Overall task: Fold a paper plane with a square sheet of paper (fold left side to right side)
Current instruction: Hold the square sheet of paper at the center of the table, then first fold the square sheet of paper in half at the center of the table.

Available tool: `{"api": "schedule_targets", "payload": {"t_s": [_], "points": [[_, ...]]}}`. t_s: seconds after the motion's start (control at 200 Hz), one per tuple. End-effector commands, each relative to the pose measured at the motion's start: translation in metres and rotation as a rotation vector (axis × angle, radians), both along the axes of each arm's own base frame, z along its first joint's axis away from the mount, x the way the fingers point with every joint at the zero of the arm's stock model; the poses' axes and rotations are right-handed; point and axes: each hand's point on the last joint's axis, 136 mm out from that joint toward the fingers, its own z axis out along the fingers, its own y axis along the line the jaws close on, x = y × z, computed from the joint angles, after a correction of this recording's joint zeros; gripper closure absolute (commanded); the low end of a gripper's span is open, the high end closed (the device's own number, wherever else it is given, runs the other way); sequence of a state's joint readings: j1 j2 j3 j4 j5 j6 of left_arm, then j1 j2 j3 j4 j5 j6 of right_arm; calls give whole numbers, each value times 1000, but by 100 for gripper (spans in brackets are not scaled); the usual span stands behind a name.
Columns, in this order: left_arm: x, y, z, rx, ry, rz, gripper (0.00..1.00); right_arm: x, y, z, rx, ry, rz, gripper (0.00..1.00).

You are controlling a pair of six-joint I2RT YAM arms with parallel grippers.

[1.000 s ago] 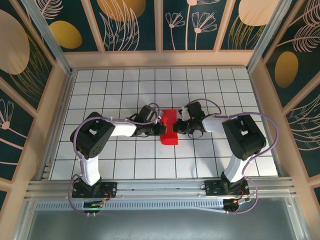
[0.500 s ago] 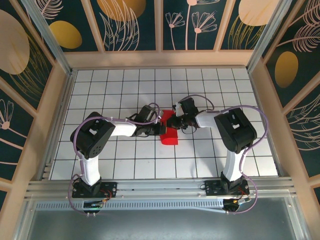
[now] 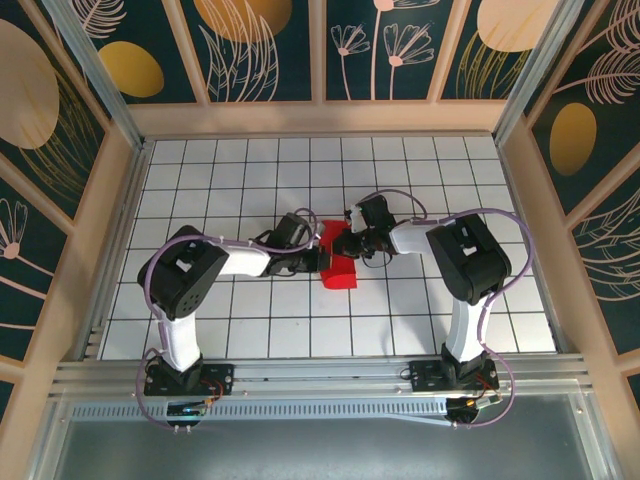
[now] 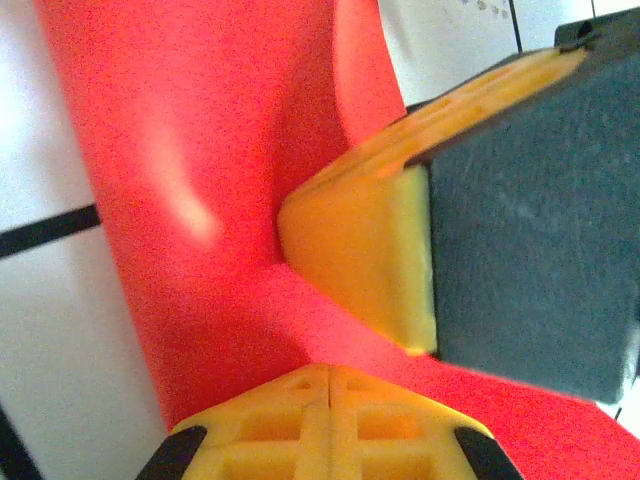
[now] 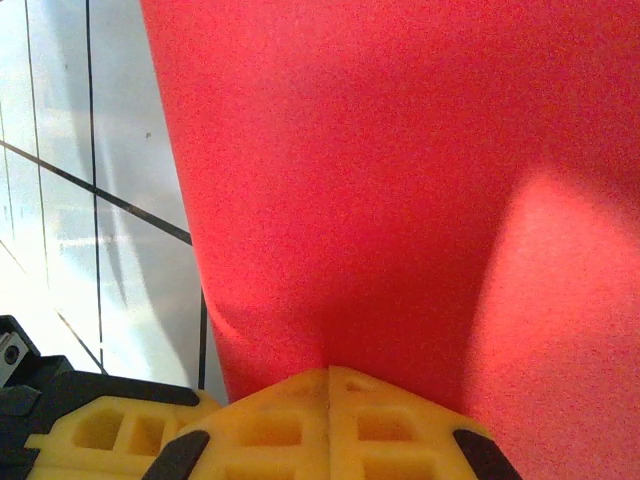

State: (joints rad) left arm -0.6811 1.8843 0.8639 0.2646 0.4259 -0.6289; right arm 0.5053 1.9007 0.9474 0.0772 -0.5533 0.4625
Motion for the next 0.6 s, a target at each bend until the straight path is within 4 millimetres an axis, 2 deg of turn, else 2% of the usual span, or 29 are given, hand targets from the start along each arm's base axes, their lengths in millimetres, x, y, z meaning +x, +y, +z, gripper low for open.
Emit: {"api": "schedule_targets", "payload": {"t_s": [0.0, 0.305, 0.48, 0.596], "points": [[-34, 19, -21, 70, 100, -11, 100, -10, -28, -38, -127, 95, -60, 100], [-59, 30, -25, 34, 146, 4, 100, -12, -26, -37, -125, 90, -45, 100], [-58, 29, -14, 16, 129, 7, 100, -15, -27, -37, -129, 90, -38, 100], [-46, 24, 2, 6, 89, 21, 100, -16, -25, -35, -122, 84, -33, 100]]}}
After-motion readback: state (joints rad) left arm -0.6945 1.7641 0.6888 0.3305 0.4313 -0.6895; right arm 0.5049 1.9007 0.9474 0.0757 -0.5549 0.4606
